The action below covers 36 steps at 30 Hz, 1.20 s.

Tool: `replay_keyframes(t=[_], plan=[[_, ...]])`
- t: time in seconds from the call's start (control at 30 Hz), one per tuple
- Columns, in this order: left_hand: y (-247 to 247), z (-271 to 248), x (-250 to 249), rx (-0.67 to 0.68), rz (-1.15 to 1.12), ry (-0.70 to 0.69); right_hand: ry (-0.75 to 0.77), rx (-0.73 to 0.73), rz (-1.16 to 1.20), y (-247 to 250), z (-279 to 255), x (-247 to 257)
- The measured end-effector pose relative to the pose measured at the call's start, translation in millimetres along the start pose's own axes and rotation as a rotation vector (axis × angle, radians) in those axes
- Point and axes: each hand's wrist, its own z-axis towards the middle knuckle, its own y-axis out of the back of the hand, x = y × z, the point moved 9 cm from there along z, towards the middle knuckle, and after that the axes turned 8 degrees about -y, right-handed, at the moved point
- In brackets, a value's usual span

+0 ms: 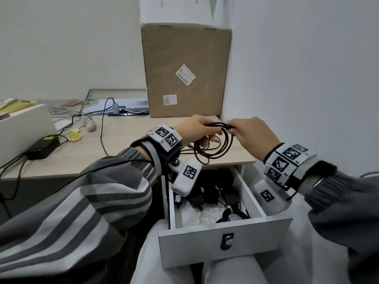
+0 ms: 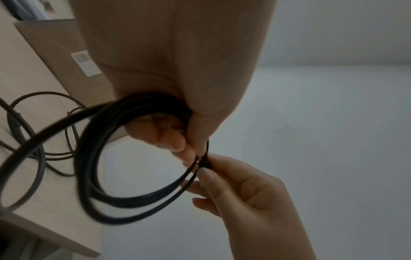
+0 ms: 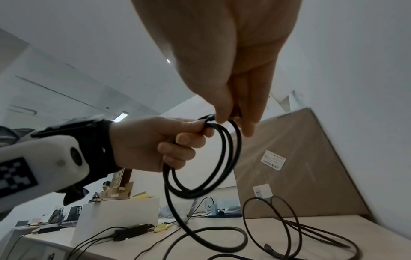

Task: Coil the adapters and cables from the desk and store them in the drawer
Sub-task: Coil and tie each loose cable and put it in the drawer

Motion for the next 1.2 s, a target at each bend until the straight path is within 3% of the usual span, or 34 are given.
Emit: replay_keyframes(t=[0.13, 0.23, 0.37, 0.57, 0.7, 0.77, 0.9, 1.07, 1.2], plan=[[6.5, -2.6, 12.5, -0.097, -0.165, 0.057, -0.042, -0.085, 0.125, 8.2, -3.9, -6.1], [-0.6, -5.0, 15.8, -0.042, -0.209, 0.083, -0.017, -0.079, 0.332, 11.6, -8.2, 1.9], [-10.4, -8.1, 11.2, 0.062, -0.097, 0.093, 0.076, -0.037, 0.211, 1.6, -10.9, 22.5], [1.0, -9.3, 11.6, -0.047, -0.049, 0.037, -0.001, -0.121, 0.063, 2.8, -13.5, 18.6], [7.1, -9.5, 17.7, -0.048, -0.015, 0.022, -0.028, -0.144, 0.274, 2.7, -13.5, 10.8], [4.7, -9.9, 22.8, -0.012, 0.046, 0.034, -0.012, -0.08, 0.238, -6.1, -14.8, 11.8], [-3.2, -7.7, 26.6, 0.032, 0.252, 0.026, 0.066, 0.147, -0.159, -37.3, -19.5, 26.2], [-5.1, -9.0, 22.1, 0.136, 0.234, 0.03, 0.06, 0.335, 0.201, -35.6, -17.9, 32.6], [7.1, 4.2, 20.9, -0.041, 0.233, 0.017, 0.055, 0.303, 0.114, -34.2, -5.0, 31.2]])
